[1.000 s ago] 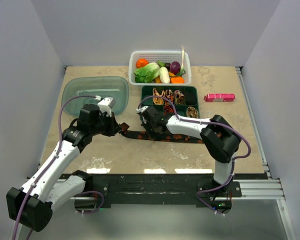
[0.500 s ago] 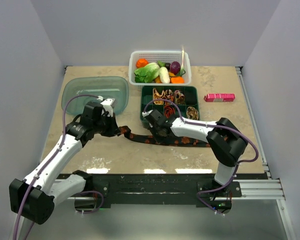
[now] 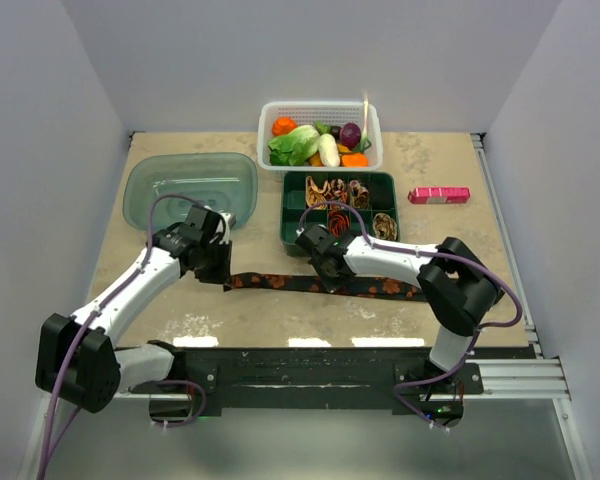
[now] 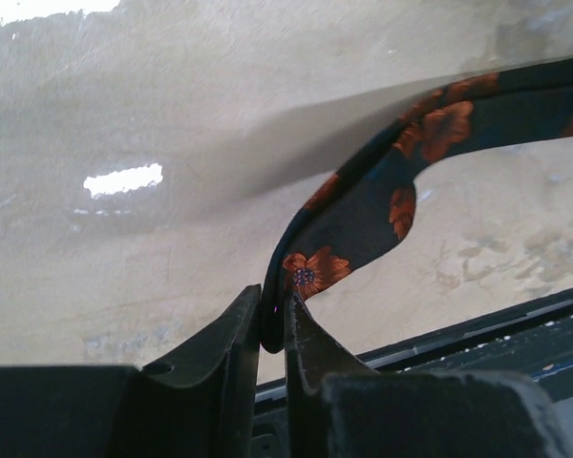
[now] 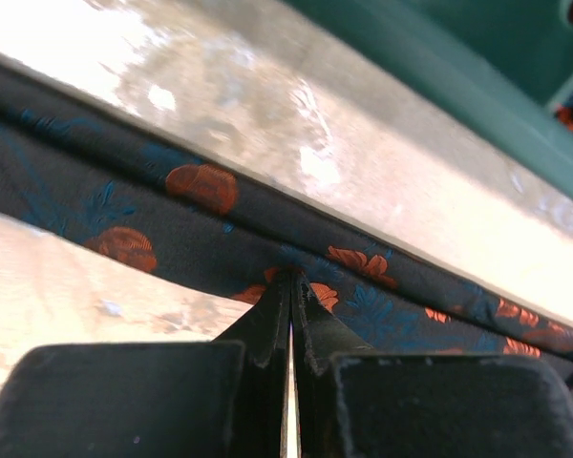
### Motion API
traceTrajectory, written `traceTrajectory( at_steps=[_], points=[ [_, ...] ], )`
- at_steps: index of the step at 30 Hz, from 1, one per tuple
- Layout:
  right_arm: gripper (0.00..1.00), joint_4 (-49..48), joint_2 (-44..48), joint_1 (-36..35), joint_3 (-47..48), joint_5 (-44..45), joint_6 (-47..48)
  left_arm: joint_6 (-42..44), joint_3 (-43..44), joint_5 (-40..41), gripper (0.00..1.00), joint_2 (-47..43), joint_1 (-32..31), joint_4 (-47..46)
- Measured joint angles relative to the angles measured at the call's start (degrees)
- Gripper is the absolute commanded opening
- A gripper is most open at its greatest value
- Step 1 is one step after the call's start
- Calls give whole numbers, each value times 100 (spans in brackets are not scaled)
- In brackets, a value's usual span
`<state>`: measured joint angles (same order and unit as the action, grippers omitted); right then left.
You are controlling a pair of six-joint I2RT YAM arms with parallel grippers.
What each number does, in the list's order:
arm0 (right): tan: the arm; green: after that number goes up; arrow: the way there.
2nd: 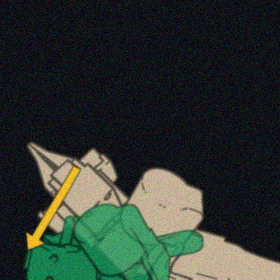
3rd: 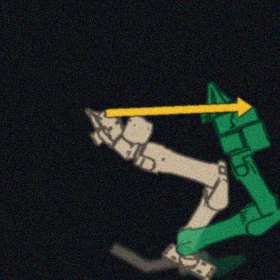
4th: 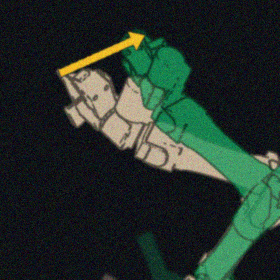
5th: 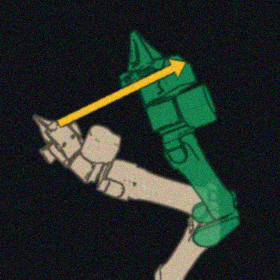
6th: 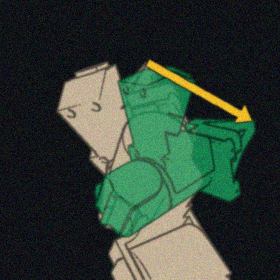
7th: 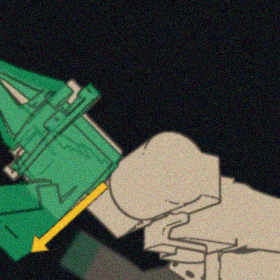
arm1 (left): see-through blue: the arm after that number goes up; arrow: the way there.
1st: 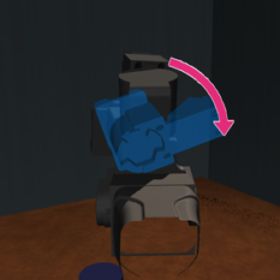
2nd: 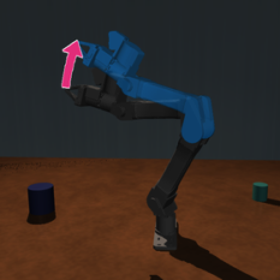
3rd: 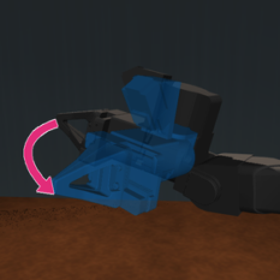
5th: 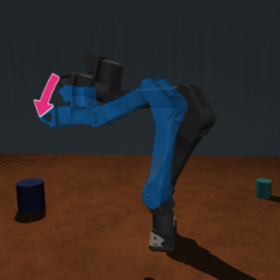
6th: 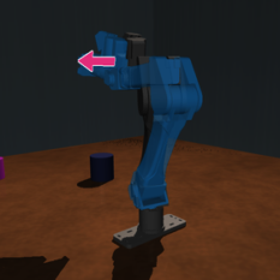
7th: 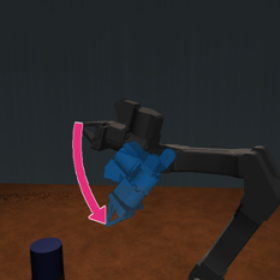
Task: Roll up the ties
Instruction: Flatten out the tie at the center of the board.
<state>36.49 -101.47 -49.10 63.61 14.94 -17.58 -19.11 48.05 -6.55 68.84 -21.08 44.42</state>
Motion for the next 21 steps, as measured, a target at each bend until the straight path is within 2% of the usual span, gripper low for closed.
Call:
traceTrajectory(
  at_steps=[4,5,9,15,21],
  points=[
    [2,229,-2,0,101,68,24,-81,0,341,43,195,0,192],
    [3,254,-2,0,138,59,35,-81,0,415,52,223,0,210],
    [8,269,0,-2,380,-17,151,-131,133,839,66,544,0,387],
    [9,125,74,-17,625,-367,385,-133,621,1469,69,1047,0,474],
    [8,-210,44,-109,960,-955,601,-131,855,1475,68,909,0,0]
  ],
)
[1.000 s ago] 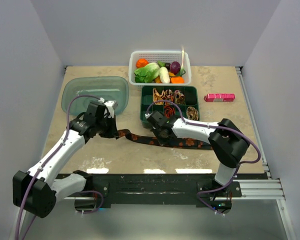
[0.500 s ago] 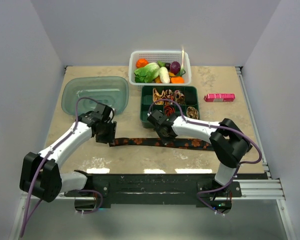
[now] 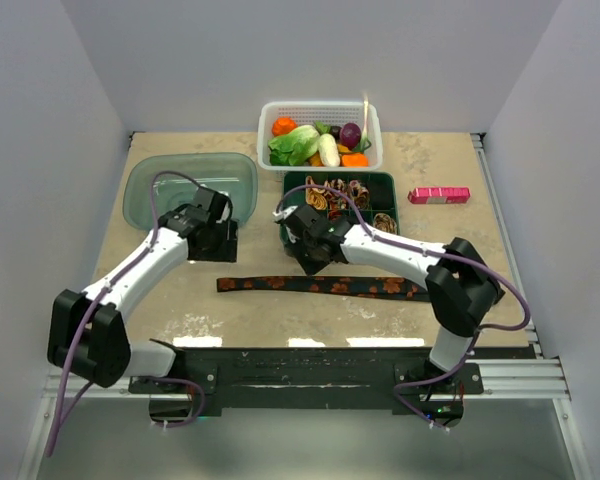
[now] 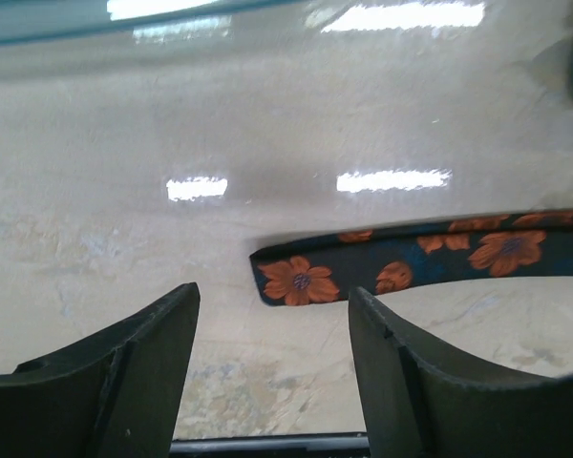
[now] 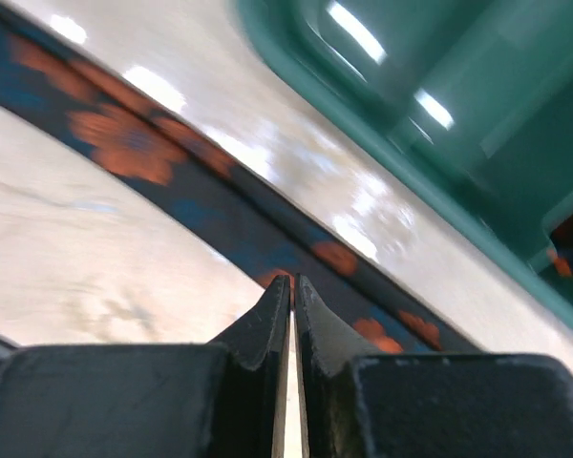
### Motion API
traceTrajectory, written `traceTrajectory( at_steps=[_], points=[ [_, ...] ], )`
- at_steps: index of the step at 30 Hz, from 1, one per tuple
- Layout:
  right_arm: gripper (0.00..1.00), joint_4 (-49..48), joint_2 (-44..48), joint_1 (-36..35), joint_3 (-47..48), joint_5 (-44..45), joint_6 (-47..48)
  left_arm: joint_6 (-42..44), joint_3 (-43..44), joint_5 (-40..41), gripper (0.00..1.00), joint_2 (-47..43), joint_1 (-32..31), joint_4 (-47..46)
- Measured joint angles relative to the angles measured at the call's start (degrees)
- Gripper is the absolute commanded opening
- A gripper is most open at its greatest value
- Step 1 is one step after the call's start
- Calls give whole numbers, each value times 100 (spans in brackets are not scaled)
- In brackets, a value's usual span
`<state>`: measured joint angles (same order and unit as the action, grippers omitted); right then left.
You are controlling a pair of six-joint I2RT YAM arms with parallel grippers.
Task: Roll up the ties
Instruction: Flatten out the tie at the center of the board.
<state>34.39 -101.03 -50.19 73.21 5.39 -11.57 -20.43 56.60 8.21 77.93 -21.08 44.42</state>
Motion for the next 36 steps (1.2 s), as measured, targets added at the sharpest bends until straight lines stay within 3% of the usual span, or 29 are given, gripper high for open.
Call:
traceTrajectory(
  at_steps=[5,14,21,36],
  points=[
    [8,-496,-389,-157,570,-581,90,-271,-684,-127,78,-925,4,-920],
    [7,-1027,-1504,-433,1419,-1309,160,-1322,-2389,-610,79,-2385,507,-2017],
    [7,-1252,-1899,-623,1652,-1672,155,-1637,-3084,-1255,76,-2601,1506,-2433],
    [6,-1394,-2627,-686,2210,-1768,164,-2098,-4050,-2050,68,-2361,1878,-3770]
  ],
)
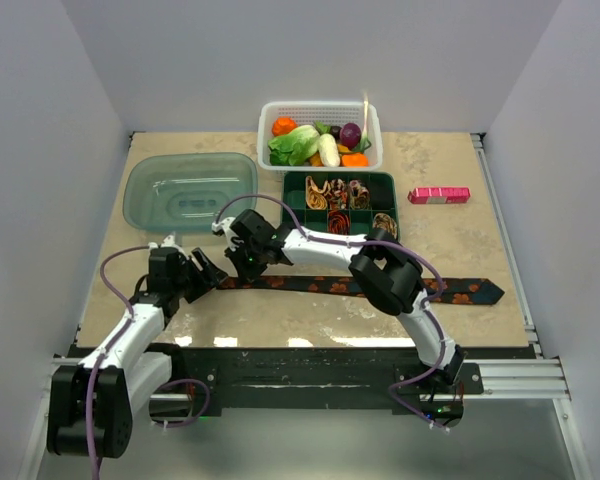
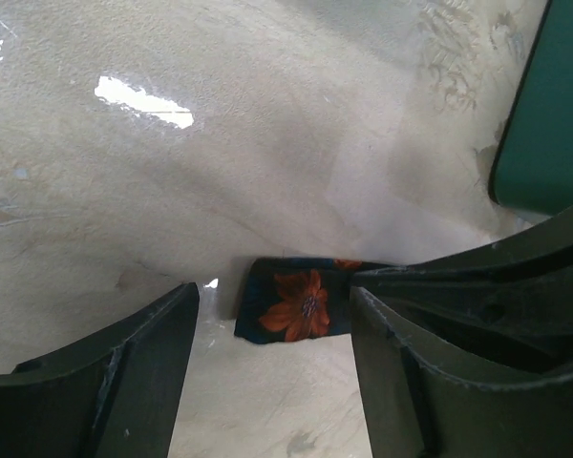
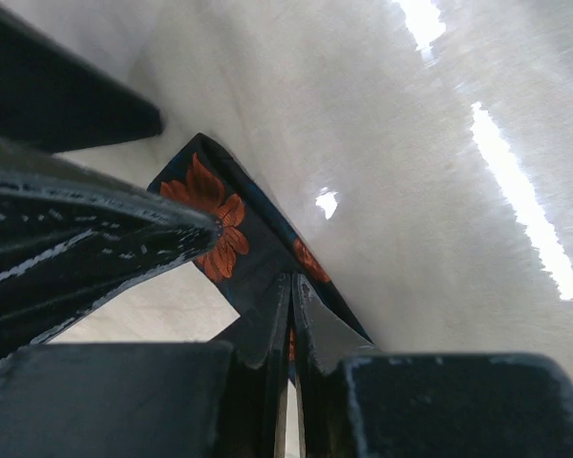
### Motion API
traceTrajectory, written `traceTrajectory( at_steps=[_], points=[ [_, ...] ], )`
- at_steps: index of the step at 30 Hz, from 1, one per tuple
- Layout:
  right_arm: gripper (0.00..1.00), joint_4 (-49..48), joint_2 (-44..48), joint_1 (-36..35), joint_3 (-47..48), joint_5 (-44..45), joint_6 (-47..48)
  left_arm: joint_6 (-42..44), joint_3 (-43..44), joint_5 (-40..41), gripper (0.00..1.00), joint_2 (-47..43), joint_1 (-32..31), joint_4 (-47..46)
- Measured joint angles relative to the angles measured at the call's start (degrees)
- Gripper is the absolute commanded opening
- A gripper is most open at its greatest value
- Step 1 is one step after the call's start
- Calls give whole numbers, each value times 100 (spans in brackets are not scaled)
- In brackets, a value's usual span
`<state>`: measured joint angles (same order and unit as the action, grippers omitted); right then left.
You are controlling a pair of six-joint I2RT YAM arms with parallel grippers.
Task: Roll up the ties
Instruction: Flatten out the tie at the center of the board.
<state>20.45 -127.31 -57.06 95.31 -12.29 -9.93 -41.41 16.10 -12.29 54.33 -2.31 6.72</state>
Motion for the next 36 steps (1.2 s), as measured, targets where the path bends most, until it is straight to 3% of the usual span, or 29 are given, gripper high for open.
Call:
traceTrajectory(
  at_steps=[22,24,25,29,32,36],
  points=[
    [9,96,-85,2,315,66,15,-177,-437,4,54,-452,107,-271],
    [25,94,-55,2,313,50,22,-214,-474,-9,54,-505,107,-282],
    [40,81,-31,2,299,44,42,-234,-474,-9,54,-516,109,-278],
    [77,0,240,2,57,11,212,-247,-474,20,55,-570,111,-236],
    [86,-94,535,2,-186,20,385,-245,-472,61,56,-619,111,-149],
    [87,-140,684,2,-234,28,636,-243,-468,98,56,-656,114,-103]
  ],
)
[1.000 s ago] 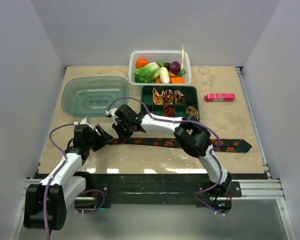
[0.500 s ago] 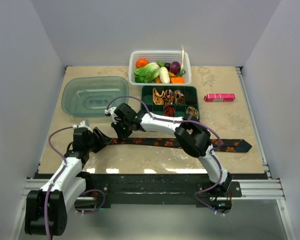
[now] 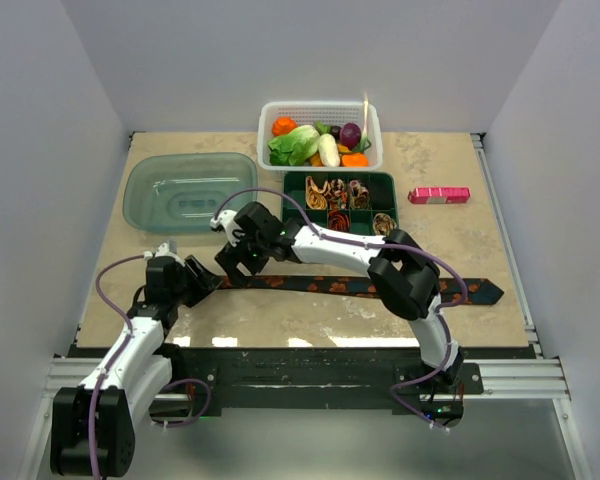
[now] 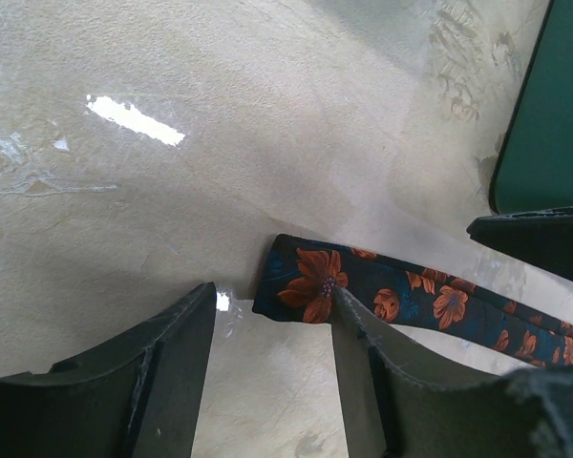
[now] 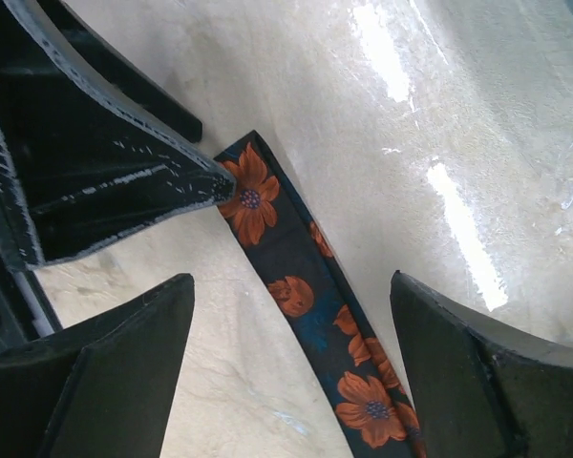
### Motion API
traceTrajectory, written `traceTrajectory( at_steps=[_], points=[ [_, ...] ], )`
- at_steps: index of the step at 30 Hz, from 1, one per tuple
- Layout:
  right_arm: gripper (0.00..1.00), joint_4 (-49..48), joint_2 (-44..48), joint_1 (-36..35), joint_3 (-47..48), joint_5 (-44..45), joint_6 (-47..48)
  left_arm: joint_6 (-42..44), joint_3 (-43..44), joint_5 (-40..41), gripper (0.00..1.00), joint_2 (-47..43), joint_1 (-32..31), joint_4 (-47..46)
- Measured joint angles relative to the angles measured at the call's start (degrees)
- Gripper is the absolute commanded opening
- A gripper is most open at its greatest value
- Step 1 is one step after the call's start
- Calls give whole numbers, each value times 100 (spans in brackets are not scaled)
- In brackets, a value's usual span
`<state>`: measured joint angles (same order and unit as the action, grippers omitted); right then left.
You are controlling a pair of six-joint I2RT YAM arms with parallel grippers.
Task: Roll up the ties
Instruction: Flatten out the tie at the center of the board.
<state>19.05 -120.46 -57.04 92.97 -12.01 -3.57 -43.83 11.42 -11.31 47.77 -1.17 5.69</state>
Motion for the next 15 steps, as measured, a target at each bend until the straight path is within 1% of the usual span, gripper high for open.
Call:
traceTrajectory(
  at_steps=[2,8,10,15],
  points=[
    [87,59,-9,0,0,0,155,0,0,9,56,-15,2,0],
    [81,219,-26,-2,0,26,437,2,4,17,56,-28,4,4],
    [74,262,-33,-4,0,57,496,2,4,17,56,-37,4,4],
    [73,345,-177,-55,0,164,605,4,4,13,56,-55,17,4]
  ],
)
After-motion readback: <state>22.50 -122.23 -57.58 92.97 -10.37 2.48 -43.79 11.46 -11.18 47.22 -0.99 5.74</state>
